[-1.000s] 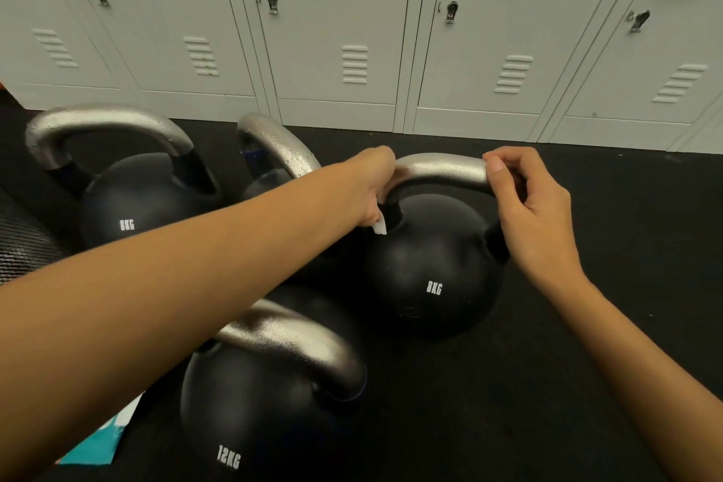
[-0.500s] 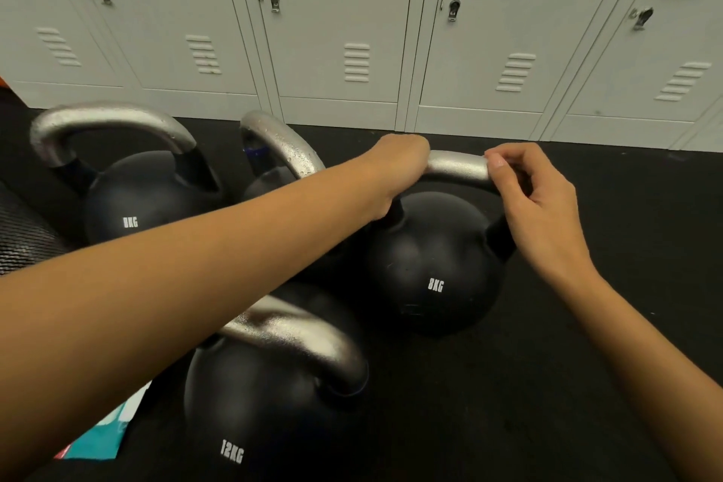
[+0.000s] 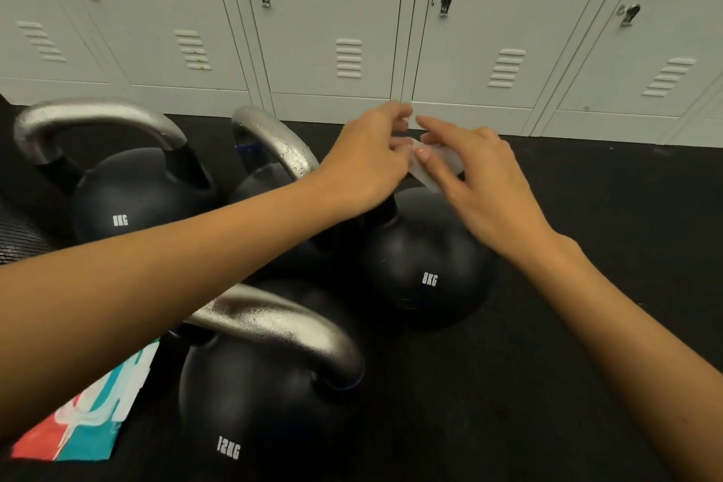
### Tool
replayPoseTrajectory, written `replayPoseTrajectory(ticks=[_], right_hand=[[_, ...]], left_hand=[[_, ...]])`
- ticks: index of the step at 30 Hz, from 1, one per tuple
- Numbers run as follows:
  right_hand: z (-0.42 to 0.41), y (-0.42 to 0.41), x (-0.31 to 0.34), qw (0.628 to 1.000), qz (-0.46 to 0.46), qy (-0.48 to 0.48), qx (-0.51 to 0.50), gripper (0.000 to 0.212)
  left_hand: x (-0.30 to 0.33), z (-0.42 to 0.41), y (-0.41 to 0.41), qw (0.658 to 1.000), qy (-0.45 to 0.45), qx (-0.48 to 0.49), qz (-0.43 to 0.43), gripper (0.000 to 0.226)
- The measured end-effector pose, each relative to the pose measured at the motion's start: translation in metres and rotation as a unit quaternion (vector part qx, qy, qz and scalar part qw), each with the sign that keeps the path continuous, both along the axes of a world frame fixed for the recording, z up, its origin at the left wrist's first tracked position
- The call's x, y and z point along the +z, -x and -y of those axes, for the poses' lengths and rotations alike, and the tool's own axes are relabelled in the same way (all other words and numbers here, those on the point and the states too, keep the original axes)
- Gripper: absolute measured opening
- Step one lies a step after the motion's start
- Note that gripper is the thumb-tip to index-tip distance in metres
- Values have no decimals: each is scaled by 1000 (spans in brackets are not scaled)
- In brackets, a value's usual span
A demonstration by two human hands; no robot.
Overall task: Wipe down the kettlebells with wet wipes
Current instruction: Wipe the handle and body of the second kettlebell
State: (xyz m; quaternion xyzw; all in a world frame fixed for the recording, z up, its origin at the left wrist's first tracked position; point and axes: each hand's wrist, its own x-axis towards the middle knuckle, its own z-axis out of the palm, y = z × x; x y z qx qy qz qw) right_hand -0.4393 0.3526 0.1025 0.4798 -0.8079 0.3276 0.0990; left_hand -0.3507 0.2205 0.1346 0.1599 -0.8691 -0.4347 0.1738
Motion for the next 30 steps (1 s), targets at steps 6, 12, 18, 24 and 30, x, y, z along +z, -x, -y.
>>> replayPoseTrajectory(ticks=[6,12,18,24,30], right_hand=[[-1,6,-21,977,-205,54,-33,25],[-21,-19,-39,972,-215,94,-15,21],[-11,-30,-59,985,-171,5,34,21],[9,-18,-69,985,-170,-42,5,20],[9,-14,-76,985,-169,-38,-12,14]], left_hand=[[-2,22,-6,999,18,39,3,34],[-7,30,-10,993,-14,-39,107,35],[-7,35,-10,991,-19,-55,121,30],[-7,34,-13,990,-20,-67,120,32],[-6,35,-15,988,-11,-82,131,37]])
